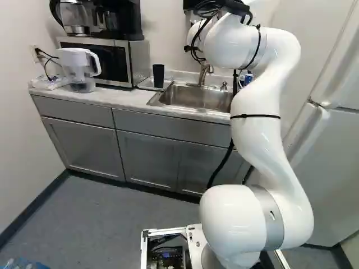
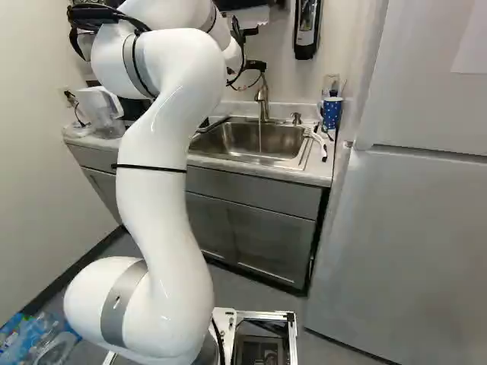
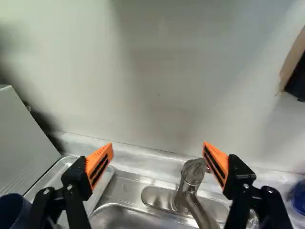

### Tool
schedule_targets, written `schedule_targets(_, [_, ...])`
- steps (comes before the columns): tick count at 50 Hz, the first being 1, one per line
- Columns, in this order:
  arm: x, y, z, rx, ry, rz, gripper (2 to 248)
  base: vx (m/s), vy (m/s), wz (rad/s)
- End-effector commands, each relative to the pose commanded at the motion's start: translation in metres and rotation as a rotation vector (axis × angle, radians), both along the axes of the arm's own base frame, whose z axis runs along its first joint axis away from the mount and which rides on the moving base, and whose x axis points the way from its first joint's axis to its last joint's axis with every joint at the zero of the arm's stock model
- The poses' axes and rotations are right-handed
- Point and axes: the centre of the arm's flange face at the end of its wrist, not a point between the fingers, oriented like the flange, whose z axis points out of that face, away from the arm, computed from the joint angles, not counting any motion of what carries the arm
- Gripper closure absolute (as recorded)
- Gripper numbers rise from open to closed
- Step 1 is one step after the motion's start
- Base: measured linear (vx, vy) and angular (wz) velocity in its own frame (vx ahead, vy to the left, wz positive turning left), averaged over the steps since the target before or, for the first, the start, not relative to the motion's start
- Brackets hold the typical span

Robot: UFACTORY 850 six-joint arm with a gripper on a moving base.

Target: Rinse the cup and place it in the tray

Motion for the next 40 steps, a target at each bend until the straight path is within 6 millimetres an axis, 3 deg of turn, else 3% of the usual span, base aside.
schedule_targets(40, [-0.008,0.01,-0.002,0.004,0.049,0.013,3,0.0,0.0,0.0])
